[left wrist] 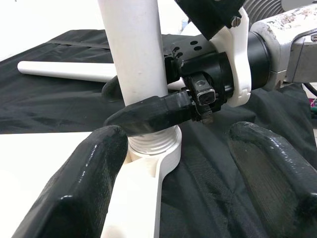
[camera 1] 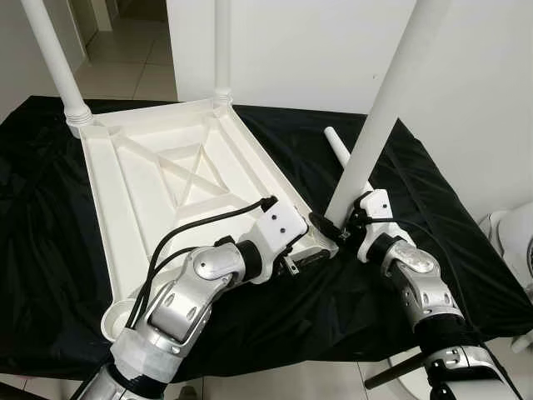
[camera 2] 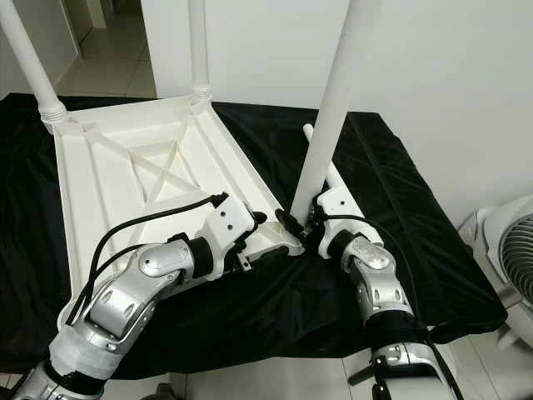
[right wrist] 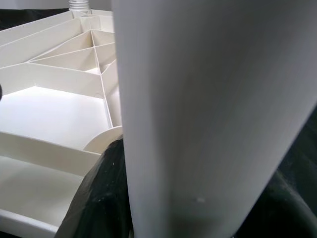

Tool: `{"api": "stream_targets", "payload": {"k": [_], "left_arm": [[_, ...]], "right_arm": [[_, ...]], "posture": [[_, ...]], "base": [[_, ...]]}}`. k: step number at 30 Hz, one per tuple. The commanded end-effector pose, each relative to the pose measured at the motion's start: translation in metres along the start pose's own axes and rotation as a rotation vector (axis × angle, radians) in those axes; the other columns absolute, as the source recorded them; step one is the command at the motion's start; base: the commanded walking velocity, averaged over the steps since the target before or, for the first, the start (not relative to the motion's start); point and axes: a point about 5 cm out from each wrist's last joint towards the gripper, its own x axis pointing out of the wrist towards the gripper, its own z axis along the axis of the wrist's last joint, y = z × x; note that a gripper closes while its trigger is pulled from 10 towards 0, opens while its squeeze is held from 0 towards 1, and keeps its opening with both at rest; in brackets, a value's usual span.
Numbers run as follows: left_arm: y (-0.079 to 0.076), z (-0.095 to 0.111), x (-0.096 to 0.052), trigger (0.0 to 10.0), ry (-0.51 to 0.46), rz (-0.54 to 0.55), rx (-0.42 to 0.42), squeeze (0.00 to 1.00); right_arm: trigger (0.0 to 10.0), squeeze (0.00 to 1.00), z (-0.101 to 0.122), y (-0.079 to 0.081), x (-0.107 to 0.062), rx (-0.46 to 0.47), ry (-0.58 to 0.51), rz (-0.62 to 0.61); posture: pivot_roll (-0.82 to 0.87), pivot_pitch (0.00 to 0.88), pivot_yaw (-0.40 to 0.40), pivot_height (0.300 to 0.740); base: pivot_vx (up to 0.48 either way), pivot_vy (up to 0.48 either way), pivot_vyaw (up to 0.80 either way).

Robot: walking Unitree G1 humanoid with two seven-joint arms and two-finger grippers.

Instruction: Building children table

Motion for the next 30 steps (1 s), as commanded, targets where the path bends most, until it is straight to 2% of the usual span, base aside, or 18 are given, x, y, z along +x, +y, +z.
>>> {"api": "stream_targets", "payload": {"k": [1,6,13,15,16,17,21,23,24,26,28,30], "left_arm": [[-0.002,0.001,0.001,10.0,0.000,-0.019,-0.001,0.00],[-0.003,0.001,0.001,10.0,-0.002,-0.019,-0.006,0.00],[-0.004,0.001,0.001,10.0,-0.003,-0.018,-0.009,0.00],[-0.005,0.001,0.001,10.0,-0.004,-0.020,-0.010,0.00],[-0.005,0.001,0.001,10.0,-0.004,-0.020,-0.010,0.00],[-0.005,0.001,0.001,10.0,-0.003,-0.022,-0.011,0.00],[-0.005,0.001,0.001,10.0,-0.003,-0.025,-0.010,0.00],[-0.005,0.001,0.001,10.0,-0.003,-0.026,-0.010,0.00],[-0.005,0.001,0.001,10.0,-0.004,-0.025,-0.011,0.00],[-0.005,0.001,0.001,10.0,-0.004,-0.025,-0.011,0.00],[-0.005,0.002,0.001,10.0,-0.004,-0.024,-0.012,0.00],[-0.005,0.002,0.001,10.0,-0.004,-0.024,-0.012,0.00]], "right_arm": [[10.0,0.00,-0.012,0.003,-0.006,0.011,0.052,0.003],[10.0,0.00,-0.018,0.008,-0.004,0.009,0.086,-0.187],[10.0,0.00,-0.017,0.017,-0.004,0.051,0.083,-0.310],[10.0,0.00,-0.016,0.016,-0.007,0.067,0.099,-0.482],[10.0,0.00,-0.016,0.016,-0.007,0.067,0.099,-0.482],[10.0,0.00,-0.017,0.016,-0.011,0.060,0.145,-0.640],[10.0,0.00,-0.016,0.019,-0.015,0.060,0.175,-0.774],[10.0,0.00,-0.015,0.020,-0.016,0.061,0.174,-0.806],[10.0,0.00,-0.015,0.027,-0.014,0.090,0.167,-0.825],[10.0,0.00,-0.015,0.027,-0.014,0.090,0.167,-0.825],[10.0,0.00,-0.014,0.041,-0.008,0.131,0.156,-0.813],[10.0,0.00,-0.013,0.045,-0.006,0.143,0.149,-0.798]], "posture": [[0.09,0.000,-0.056,0.740],[0.09,0.000,-0.066,0.740],[0.08,0.000,-0.066,0.740],[0.08,0.000,-0.064,0.740],[0.08,0.000,-0.064,0.740],[0.08,0.000,-0.063,0.740],[0.08,0.000,-0.066,0.740],[0.08,0.000,-0.066,0.740],[0.08,0.000,-0.066,0.740],[0.08,0.000,-0.066,0.740],[0.08,0.000,-0.064,0.740],[0.08,0.000,-0.064,0.740]], "base": [[0.000,0.000,0.00],[0.000,0.000,0.00],[0.000,0.000,0.00],[0.000,0.000,0.00],[0.000,0.000,0.00],[0.000,0.000,0.00],[0.000,0.000,0.00],[0.000,0.000,0.00],[0.000,0.000,0.00],[0.000,0.000,0.00],[0.000,0.000,0.00],[0.000,0.000,0.00]]}}
